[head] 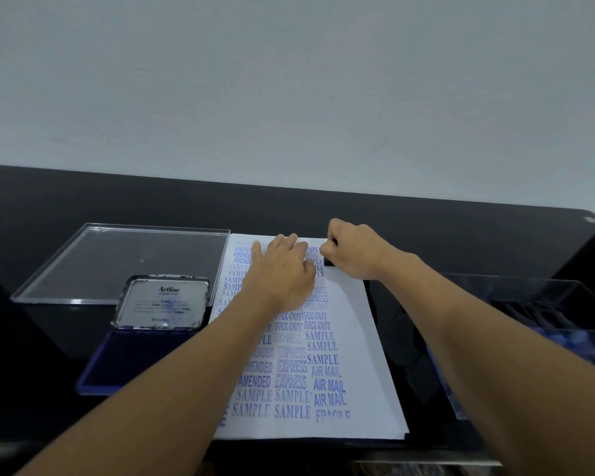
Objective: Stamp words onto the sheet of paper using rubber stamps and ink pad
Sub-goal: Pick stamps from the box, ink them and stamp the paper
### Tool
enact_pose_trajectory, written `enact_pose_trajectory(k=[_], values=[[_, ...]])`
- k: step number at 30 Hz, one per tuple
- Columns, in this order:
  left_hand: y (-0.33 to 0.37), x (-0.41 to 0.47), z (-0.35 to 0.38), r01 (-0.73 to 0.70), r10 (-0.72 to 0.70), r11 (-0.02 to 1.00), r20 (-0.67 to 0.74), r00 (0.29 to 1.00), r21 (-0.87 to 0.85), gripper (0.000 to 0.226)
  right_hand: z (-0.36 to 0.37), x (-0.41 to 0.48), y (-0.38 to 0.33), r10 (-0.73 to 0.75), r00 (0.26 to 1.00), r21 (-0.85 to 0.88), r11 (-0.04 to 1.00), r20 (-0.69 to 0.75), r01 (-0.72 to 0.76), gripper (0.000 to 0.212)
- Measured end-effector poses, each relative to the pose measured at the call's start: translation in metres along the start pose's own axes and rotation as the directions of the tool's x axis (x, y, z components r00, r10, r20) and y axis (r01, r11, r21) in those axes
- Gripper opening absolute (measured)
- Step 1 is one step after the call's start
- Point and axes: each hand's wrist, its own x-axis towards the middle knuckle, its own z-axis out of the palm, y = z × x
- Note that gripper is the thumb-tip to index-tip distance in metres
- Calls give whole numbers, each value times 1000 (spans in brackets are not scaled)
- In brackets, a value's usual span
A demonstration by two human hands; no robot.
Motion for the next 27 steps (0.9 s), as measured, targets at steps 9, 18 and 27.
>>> enact_pose_trajectory(k=[9, 18, 27], values=[[1, -1, -1, -1, 1, 1000, -1, 1000, 3, 48, 0, -1, 0, 6, 1000, 9, 1000, 2, -6, 14], [1, 1, -2, 5, -6, 1000, 14, 1000, 8, 49, 1, 1, 0, 26, 1000, 20, 999, 2, -26, 15], [2, 2, -3, 17, -17, 1000, 23, 1000, 2, 49, 0, 0, -1, 16, 1000, 19, 1000, -6, -15, 14]])
